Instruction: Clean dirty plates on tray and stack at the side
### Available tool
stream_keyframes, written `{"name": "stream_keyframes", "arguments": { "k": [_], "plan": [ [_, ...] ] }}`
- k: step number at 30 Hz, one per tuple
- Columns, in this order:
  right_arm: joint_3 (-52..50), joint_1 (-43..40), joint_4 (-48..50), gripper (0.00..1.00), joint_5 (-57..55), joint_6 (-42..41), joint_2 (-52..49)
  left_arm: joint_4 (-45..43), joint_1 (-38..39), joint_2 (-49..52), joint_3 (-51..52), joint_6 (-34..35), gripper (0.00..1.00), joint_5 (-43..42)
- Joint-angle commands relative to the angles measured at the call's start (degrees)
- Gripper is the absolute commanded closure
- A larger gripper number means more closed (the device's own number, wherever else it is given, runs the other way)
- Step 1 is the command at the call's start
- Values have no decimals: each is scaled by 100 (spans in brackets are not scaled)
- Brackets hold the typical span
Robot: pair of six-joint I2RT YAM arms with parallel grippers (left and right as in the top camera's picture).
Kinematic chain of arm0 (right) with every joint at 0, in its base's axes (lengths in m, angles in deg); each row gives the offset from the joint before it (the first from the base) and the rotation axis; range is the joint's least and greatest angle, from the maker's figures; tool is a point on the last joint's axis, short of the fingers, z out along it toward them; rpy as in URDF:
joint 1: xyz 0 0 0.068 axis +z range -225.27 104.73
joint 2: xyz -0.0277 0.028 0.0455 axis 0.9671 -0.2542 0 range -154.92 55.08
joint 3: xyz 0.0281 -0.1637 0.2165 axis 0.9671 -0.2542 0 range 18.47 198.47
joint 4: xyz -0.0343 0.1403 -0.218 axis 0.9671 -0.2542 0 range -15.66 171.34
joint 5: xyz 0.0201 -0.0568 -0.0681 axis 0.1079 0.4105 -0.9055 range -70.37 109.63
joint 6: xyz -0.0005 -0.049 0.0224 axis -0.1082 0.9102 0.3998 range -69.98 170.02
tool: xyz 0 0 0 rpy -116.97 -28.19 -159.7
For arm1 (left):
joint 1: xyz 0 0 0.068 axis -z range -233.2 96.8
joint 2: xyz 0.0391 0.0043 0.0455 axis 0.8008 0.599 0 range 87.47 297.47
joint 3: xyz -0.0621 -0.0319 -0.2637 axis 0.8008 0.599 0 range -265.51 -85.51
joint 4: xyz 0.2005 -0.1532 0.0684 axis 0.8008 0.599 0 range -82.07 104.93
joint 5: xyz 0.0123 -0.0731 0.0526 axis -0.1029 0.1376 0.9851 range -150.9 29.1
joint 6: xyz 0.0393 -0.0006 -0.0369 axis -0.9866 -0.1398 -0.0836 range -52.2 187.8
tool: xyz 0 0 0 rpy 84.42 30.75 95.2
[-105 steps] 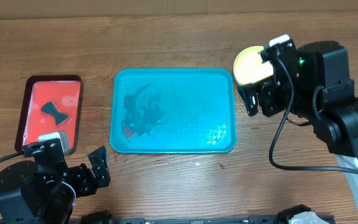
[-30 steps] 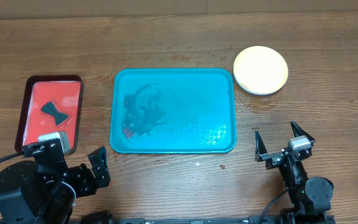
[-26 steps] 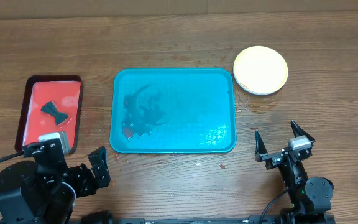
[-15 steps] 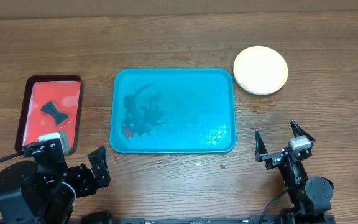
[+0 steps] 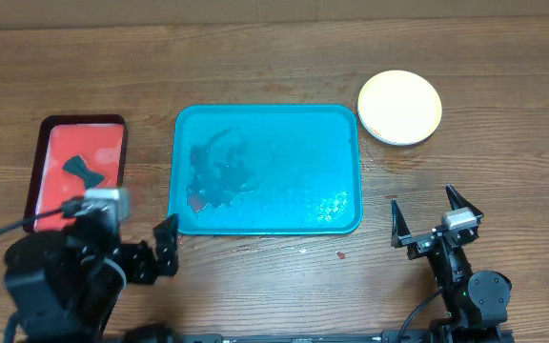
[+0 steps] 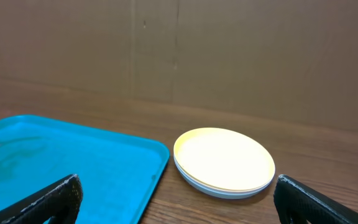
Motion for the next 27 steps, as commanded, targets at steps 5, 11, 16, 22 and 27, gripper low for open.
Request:
{"name": "stream_keyframes", "arguments": {
  "k": [5, 11, 16, 22, 27],
  "plan": [
    [-61, -44, 22, 0, -87, -20, 57, -2264, 444, -697, 1818, -385, 0, -306],
    [-61, -44, 22, 0, -87, -20, 57, -3873, 772, -1403, 3407, -33, 0, -195],
    [-61, -44, 20, 0, -87, -20, 57, -5630, 953, -1943, 4704, 411, 0, 278],
    [-61, -44, 22, 0, -87, -20, 57, -6863, 990, -2492, 5810, 1427, 0, 1276],
    [-61, -44, 20, 0, -87, -20, 57, -7088, 990, -2922, 6275, 1443, 0, 1534]
  ]
}}
